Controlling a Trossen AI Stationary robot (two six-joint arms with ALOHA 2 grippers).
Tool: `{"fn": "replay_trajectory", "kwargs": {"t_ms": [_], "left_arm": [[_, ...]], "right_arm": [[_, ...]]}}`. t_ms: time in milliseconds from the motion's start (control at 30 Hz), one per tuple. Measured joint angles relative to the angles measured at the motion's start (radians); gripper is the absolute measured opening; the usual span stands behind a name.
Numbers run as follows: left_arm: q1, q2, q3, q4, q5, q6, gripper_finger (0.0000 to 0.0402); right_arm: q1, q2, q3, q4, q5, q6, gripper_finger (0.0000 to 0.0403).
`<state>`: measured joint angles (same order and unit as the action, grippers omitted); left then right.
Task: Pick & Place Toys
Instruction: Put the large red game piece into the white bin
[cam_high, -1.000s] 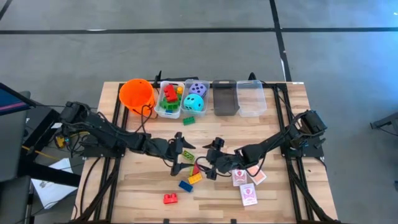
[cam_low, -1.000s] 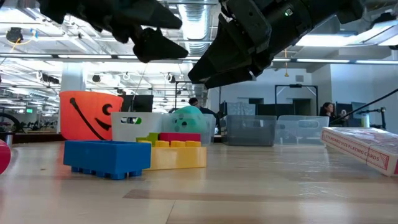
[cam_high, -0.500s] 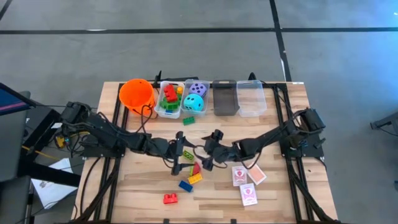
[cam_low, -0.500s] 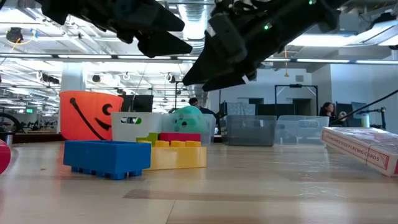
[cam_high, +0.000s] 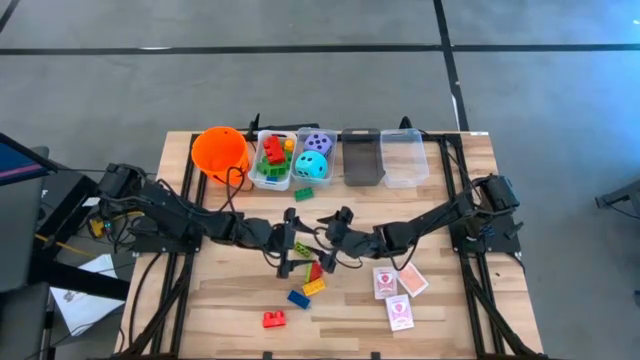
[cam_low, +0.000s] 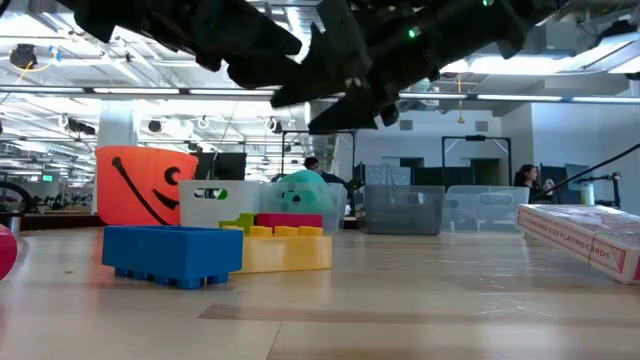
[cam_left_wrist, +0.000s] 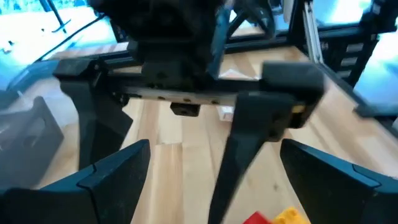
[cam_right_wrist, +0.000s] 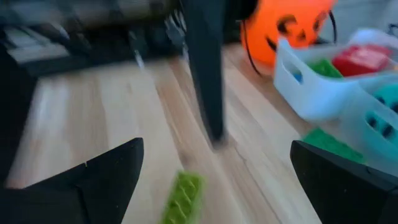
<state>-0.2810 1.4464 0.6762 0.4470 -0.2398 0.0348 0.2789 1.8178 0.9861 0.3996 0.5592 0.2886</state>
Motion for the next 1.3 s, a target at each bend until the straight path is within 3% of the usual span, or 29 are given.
{"fn": "replay_trajectory", "kwargs": {"t_ms": [200,367,567,833,1033,1300], "left_arm": [[0.000,0.000,0.000,-0.016,0.000,-0.219,0.0353],[-0.002,0.000,0.000,-0.019,0.003,-0.246,0.0349],[-0.005,0.000,0.000,0.001,0.100,-0.243,0.0347],[-0.004,0.000,0.000,0.003,0.144,-0.169,0.0345],[-0.004,0.000,0.000,-0.005,0.145,-0.097,0.0342],[-0.009,0.000,0.000,-0.040,0.147,-0.074,0.0341]], "right_arm": [[0.009,0.023,0.000,0.067,-0.008,0.000,0.0397],[0.013,0.007,0.000,0.099,-0.043,0.000,0.0397],[0.084,-0.019,0.001,0.056,-0.057,0.002,0.0397],[0.211,-0.157,0.002,-0.339,0.260,0.157,0.0397],[0.306,-0.198,0.002,-0.475,0.291,0.290,0.0397],[0.378,-0.078,0.002,-0.481,0.345,0.474,0.0397]]}}
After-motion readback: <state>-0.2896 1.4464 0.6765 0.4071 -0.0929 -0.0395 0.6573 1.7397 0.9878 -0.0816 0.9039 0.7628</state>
